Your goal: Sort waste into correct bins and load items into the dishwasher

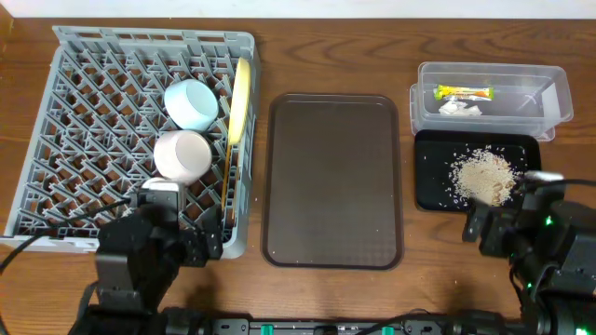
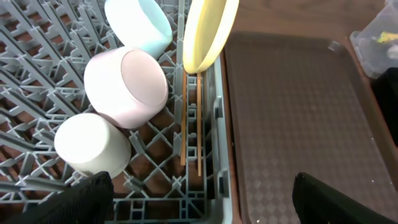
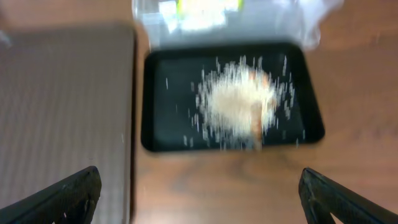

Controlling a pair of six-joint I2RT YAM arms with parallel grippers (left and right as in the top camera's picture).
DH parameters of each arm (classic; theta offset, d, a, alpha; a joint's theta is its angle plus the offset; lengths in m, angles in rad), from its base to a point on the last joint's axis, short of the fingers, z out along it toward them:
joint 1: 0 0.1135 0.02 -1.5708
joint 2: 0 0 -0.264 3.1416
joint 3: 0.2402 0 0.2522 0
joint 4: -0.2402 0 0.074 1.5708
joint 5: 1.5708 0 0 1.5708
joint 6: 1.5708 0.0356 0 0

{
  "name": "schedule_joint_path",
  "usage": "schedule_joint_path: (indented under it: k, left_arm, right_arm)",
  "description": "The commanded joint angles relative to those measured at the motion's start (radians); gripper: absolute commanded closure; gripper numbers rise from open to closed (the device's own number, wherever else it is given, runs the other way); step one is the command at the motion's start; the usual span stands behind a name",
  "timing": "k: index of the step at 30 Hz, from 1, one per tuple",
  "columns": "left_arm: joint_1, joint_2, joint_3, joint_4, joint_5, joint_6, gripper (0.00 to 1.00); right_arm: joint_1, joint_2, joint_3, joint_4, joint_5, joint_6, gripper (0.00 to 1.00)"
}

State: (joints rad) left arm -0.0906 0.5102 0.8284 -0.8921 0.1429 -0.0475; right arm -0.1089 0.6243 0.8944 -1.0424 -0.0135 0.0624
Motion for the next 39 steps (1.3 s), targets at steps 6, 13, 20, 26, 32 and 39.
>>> schedule_joint_path:
  k: [6,13,20,26,32,39]
  left_arm:
    - [0.0,-0.015,-0.008,-0.028,-0.002,0.017,0.07]
    - [0.0,-0.015,-0.008,-0.035,-0.002,0.017,0.07]
    - [0.0,-0.015,-0.008,-0.035,-0.002,0.017,0.07]
    - [0.0,-0.015,-0.008,-0.035,-0.002,0.017,0.07]
    - [0.0,-0.015,-0.008,-0.035,-0.002,0.017,0.07]
    - [0.0,-0.015,-0.008,-0.035,-0.002,0.017,0.06]
  right_arm:
    - [0.005,-0.009,-0.006,-0.151,0.016,-0.011,0.01]
    - [0.005,-0.009,-0.006,-0.151,0.016,-0.011,0.01]
    - [0.013,-0.091,-0.029,-0.037,0.024,-0.012,0.01]
    - [0.036,-0.34,-0.271,0.372,0.0,-0.044,0.01]
    - [0.086,-0.559,-0.611,0.781,0.001,-0.045,0.01]
    - [0.096,-0.62,-0.887,1.115,-0.013,-0.041,0.01]
